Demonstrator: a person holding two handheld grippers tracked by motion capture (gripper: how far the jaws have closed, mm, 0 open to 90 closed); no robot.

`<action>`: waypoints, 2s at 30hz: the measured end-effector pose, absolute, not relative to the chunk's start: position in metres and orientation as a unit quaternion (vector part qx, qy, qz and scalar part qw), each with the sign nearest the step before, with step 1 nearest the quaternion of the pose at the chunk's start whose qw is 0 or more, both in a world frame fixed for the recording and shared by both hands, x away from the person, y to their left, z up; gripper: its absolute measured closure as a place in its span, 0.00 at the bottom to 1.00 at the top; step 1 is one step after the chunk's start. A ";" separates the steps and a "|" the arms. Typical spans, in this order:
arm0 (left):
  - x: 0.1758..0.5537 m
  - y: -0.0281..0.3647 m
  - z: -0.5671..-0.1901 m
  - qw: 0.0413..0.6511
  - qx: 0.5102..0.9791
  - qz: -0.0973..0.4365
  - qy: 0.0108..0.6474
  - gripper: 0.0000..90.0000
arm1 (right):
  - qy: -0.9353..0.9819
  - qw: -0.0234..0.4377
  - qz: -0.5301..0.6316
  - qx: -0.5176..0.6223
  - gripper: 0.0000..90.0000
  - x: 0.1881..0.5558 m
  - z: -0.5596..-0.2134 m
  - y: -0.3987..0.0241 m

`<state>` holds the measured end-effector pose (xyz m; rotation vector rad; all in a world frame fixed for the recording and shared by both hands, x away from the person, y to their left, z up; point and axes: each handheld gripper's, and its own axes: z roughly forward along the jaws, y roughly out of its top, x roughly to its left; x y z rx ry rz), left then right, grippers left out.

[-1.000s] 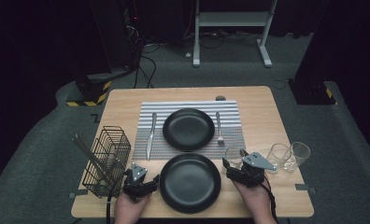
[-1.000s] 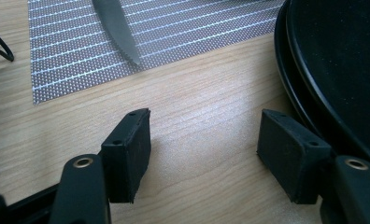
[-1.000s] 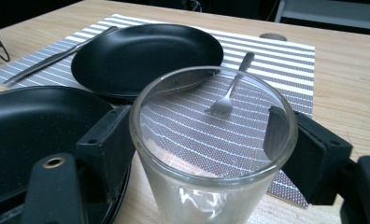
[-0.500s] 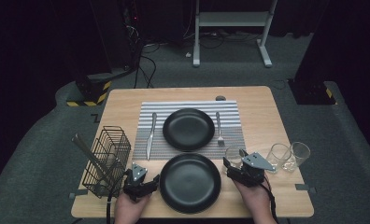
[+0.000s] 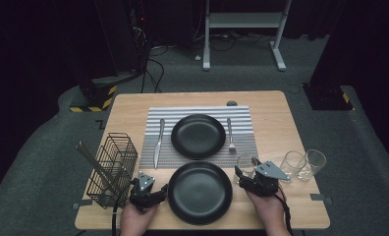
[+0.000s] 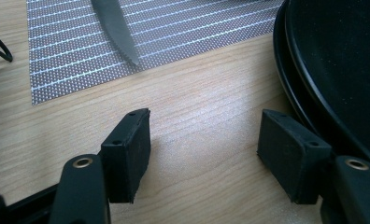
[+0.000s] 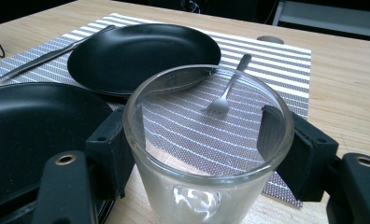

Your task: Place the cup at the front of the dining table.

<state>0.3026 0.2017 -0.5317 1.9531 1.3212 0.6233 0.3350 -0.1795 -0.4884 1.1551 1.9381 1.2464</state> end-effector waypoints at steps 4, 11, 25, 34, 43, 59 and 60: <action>0.303 0.202 -0.532 0.344 0.752 0.240 0.509 0.39 | 0.724 0.276 0.462 0.431 0.32 0.335 -0.487 -0.179; 0.302 0.202 -0.532 0.344 0.752 0.239 0.509 0.39 | 0.725 0.277 0.464 0.427 0.32 0.333 -0.484 -0.179; 0.302 0.201 -0.532 0.344 0.752 0.240 0.508 0.39 | 0.713 0.285 0.480 0.425 0.32 0.328 -0.473 -0.182; 0.303 0.202 -0.532 0.344 0.753 0.238 0.508 0.38 | 0.707 0.289 0.491 0.418 0.32 0.323 -0.464 -0.183; 0.303 0.204 -0.531 0.351 0.753 0.229 0.507 0.36 | 0.708 0.297 0.496 0.406 0.32 0.320 -0.455 -0.177; 0.303 0.204 -0.531 0.348 0.753 0.231 0.508 0.34 | 0.711 0.288 0.507 0.393 0.32 0.319 -0.446 -0.164; 0.303 0.204 -0.531 0.349 0.754 0.229 0.508 0.34 | 0.712 0.288 0.506 0.392 0.32 0.318 -0.446 -0.163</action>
